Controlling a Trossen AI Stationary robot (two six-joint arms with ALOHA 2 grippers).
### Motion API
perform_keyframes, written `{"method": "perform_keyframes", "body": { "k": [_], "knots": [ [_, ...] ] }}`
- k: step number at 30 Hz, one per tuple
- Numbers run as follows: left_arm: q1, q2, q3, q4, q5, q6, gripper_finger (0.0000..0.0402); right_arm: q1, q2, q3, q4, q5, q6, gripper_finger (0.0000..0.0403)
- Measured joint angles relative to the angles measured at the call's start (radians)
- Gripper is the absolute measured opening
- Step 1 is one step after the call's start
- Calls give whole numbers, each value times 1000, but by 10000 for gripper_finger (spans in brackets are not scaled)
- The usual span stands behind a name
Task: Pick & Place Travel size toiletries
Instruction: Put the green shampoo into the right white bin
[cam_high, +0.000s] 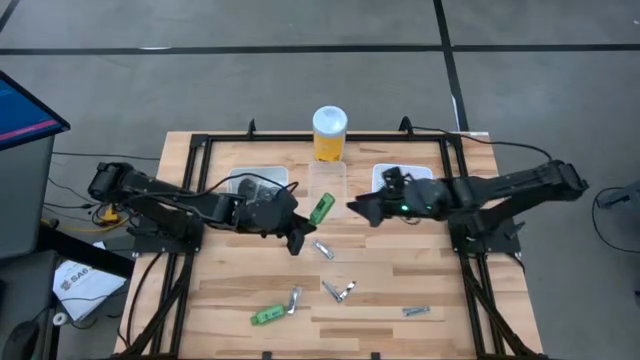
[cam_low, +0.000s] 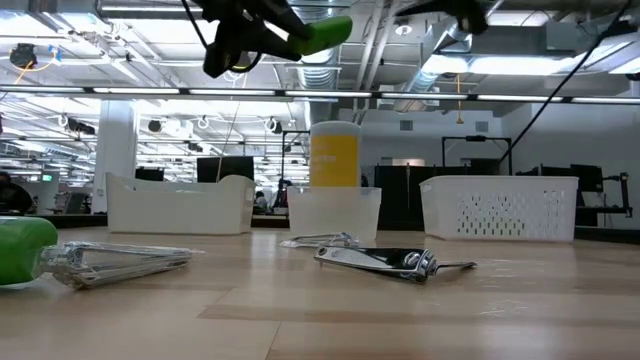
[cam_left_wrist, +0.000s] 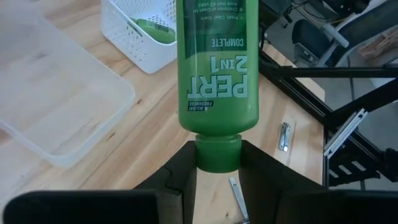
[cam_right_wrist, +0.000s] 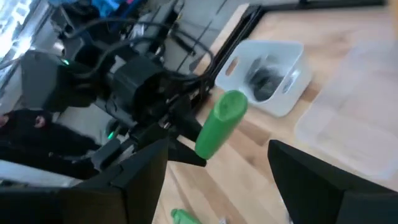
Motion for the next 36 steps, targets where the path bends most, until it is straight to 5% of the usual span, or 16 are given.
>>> {"method": "perform_keyframes", "body": {
  "k": [8, 20, 29, 36],
  "knots": [
    [0, 0, 0, 5, 67, 82, 86, -134, 113, 0, 118, -284, -8, 271],
    [12, 0, 0, -6, 109, 174, 86, -207, 242, 66, 143, -571, -5, 271],
    [18, 0, 0, -37, 110, 196, 86, -223, 310, 106, 138, -664, 0, 259],
    [19, 0, 0, -39, 107, 200, 86, -234, 324, 107, 124, -698, -2, 188]
  ]
}}
